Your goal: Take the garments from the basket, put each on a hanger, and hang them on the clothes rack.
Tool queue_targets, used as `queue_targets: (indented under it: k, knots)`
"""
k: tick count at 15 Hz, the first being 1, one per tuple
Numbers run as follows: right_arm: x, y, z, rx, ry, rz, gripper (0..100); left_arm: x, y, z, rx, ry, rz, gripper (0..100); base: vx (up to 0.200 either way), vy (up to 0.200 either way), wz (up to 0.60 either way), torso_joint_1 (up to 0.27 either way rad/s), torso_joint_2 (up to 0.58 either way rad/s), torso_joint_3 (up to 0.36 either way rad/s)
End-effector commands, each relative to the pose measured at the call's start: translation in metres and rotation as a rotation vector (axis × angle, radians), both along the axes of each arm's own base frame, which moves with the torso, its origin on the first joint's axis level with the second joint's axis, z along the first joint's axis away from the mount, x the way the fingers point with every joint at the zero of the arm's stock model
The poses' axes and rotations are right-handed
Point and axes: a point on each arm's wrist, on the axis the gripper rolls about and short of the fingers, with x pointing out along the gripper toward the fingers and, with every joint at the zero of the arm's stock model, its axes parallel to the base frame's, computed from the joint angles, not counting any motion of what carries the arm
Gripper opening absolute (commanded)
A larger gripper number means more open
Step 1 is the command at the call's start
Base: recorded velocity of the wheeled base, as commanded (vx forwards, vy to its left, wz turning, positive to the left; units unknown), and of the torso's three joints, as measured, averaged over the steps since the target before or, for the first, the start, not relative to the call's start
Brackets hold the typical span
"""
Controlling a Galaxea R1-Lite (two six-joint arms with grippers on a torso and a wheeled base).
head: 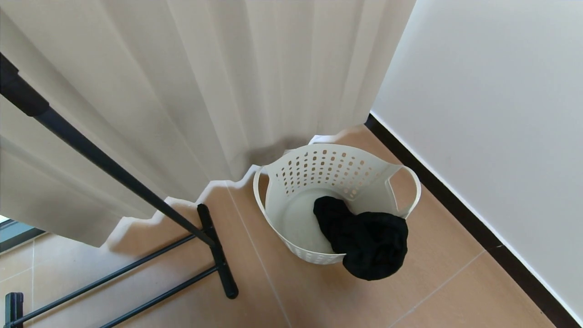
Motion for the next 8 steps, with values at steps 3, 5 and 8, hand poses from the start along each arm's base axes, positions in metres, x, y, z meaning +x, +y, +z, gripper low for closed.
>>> queue_targets:
  k: [3,5,8]
  knots:
    - [0.0001,0.0,-0.0001,0.0,0.001,0.0,100,0.0001,0.0,0.0002,-0.001,0.001,0.0,100,0.0,0.0,0.0,0.004,0.0,-0.198]
    - [0.0001,0.0,-0.0001,0.0,0.001,0.0,100,0.0001,0.0,0.0002,-0.001,0.001,0.0,100,0.0,0.0,0.0,0.007,0.0,-0.193]
    - [0.0001,0.0,-0.0001,0.0,0.001,0.0,100,0.0001,0.0,0.0002,-0.001,0.001,0.0,100,0.0,0.0,0.0,0.001,0.0,-0.201]
